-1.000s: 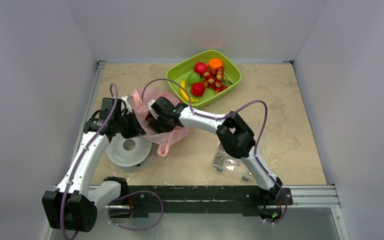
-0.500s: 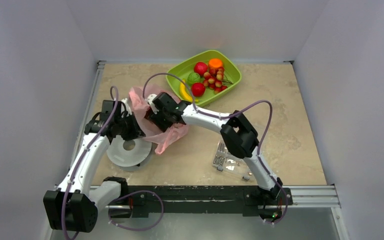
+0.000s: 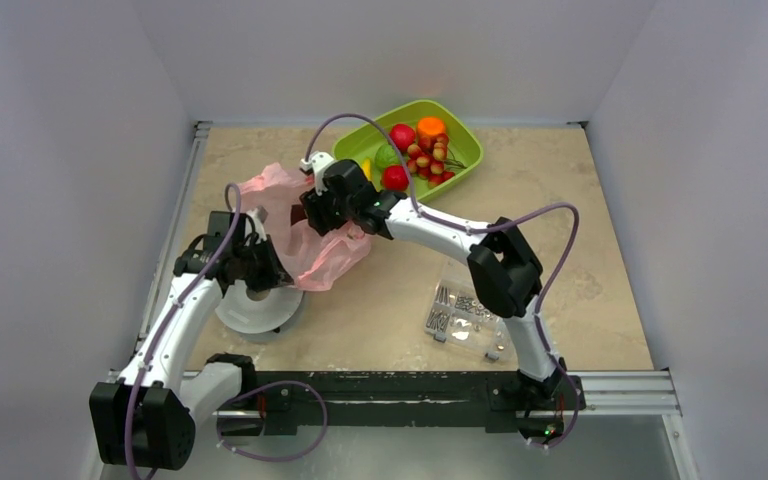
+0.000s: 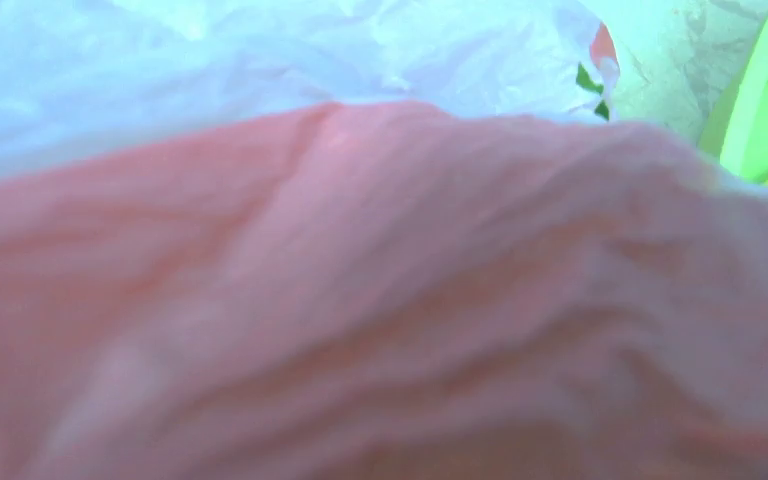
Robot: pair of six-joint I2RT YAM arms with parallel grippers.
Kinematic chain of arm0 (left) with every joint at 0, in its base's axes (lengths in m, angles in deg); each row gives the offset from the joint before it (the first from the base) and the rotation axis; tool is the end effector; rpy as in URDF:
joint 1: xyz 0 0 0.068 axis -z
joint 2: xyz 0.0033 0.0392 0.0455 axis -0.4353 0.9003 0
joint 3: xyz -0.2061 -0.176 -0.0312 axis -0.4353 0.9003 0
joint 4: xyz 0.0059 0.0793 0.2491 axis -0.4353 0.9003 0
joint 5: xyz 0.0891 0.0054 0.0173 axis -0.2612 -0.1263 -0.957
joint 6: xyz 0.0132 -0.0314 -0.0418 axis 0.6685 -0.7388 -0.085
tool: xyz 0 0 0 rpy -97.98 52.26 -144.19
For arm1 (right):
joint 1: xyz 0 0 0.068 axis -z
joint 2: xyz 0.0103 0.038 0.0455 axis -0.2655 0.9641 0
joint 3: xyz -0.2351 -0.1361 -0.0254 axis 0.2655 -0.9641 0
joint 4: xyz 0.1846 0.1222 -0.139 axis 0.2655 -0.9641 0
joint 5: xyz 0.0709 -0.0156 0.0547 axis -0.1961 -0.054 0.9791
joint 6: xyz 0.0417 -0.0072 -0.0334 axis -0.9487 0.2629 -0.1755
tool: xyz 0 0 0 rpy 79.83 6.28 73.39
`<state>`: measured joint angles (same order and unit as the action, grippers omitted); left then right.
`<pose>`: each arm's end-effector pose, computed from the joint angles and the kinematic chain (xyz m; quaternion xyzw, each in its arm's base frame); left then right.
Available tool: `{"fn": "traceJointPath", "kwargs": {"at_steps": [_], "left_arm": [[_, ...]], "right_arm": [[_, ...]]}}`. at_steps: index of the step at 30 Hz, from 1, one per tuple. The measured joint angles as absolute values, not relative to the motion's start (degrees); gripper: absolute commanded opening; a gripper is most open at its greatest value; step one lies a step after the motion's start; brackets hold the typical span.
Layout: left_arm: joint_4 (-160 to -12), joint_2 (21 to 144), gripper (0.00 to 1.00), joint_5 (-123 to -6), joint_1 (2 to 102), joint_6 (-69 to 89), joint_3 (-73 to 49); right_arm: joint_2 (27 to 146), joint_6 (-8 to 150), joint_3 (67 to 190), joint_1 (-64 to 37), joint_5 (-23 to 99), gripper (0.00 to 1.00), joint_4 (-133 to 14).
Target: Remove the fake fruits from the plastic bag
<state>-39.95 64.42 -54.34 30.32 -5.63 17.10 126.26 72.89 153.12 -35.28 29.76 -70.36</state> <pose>0.1858 -0.0261 0.2421 -0.1414 0.9401 -0.2227 0.2161 0.3163 0.3855 0.2538 -0.3386 0.8053 0.2222 0.4329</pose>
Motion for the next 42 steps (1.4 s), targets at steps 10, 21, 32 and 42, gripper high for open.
{"fn": "traceJointPath", "kwargs": {"at_steps": [10, 21, 32, 42], "left_arm": [[-41.16, 64.53, 0.00, -52.24, 30.32, -5.70, 17.12], [-43.34, 65.10, 0.00, -50.71, 30.32, -7.64, 19.33], [-43.73, 65.34, 0.00, -50.34, 30.32, -7.62, 19.40], [-43.54, 65.16, 0.00, -49.99, 30.32, -7.60, 19.40]], "right_arm": [[131.11, 67.69, 152.42, -33.29, 34.89, 0.53, -62.89], [139.40, 66.01, 155.91, -33.31, 33.67, 0.80, -60.55], [139.44, 62.44, 157.58, -33.09, 32.42, 0.88, -60.77], [138.96, 58.07, 159.50, -32.02, 32.90, 0.93, -61.18]]}}
